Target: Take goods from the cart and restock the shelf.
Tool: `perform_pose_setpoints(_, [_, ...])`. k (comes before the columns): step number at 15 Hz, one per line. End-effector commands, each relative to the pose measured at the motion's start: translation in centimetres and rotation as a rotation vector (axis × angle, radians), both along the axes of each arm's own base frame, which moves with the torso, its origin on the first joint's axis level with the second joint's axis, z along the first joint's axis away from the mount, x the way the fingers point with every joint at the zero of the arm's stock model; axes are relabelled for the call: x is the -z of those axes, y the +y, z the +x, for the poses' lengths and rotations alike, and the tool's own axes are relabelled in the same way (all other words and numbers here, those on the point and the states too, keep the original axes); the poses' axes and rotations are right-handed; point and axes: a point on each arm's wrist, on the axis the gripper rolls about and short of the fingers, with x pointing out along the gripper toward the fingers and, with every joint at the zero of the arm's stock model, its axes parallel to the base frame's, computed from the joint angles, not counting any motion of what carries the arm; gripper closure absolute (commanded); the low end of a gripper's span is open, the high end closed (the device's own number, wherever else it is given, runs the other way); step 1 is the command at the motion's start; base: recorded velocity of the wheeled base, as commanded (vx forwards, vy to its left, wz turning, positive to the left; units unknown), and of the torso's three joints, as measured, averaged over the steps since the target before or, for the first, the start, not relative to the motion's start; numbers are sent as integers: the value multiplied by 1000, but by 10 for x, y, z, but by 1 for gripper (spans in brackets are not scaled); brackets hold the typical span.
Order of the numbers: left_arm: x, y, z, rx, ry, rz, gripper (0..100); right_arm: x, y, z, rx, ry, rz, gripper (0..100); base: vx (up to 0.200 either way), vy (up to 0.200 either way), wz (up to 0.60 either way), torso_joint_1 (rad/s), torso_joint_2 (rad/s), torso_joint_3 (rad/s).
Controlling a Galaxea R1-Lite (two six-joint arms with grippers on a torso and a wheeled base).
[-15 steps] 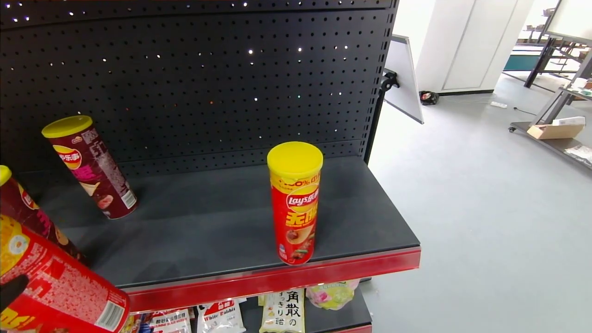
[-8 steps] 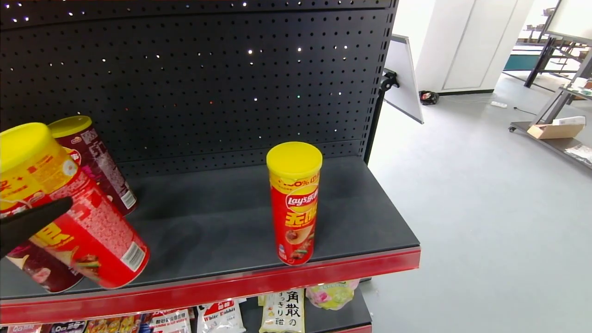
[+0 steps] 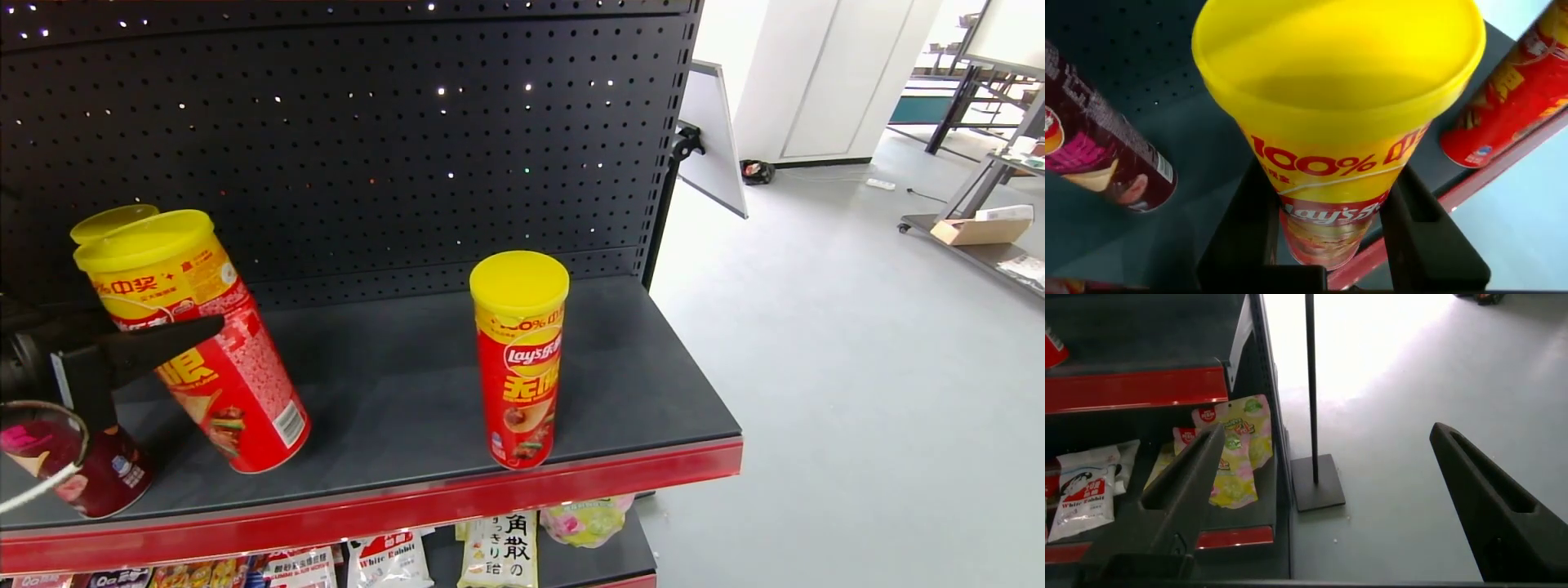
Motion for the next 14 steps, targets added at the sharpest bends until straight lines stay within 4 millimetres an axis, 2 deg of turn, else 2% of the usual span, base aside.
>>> perform_pose_setpoints(1, [-7, -6, 27, 17, 21, 2, 100, 0, 0, 0, -1, 0, 0, 0, 0, 0, 0, 0, 0, 0])
perform_pose_setpoints(4, [-18, -22, 57, 73, 16, 0, 100, 0, 0, 0, -1, 0, 0, 0, 0, 0, 0, 0, 0, 0])
perform_pose_setpoints(5, [-22, -27, 73, 81, 17, -1, 100, 0, 0, 0, -1, 0, 0, 0, 0, 0, 0, 0, 0, 0])
perform_pose_setpoints(7, [-26, -45, 88, 142, 13, -5, 100, 0, 0, 0, -1, 0, 0, 0, 0, 0, 0, 0, 0, 0])
perform_pose_setpoints(9, [-21, -60, 103, 184, 4, -7, 100, 0, 0, 0, -1, 0, 0, 0, 0, 0, 0, 0, 0, 0])
perform_pose_setpoints(12, [-2, -90, 130, 216, -51, -8, 100, 0, 0, 0, -1, 0, 0, 0, 0, 0, 0, 0, 0, 0])
perform_pose_setpoints(14, [4, -98, 142, 195, -74, -7, 100, 0, 0, 0, -1, 0, 0, 0, 0, 0, 0, 0, 0, 0])
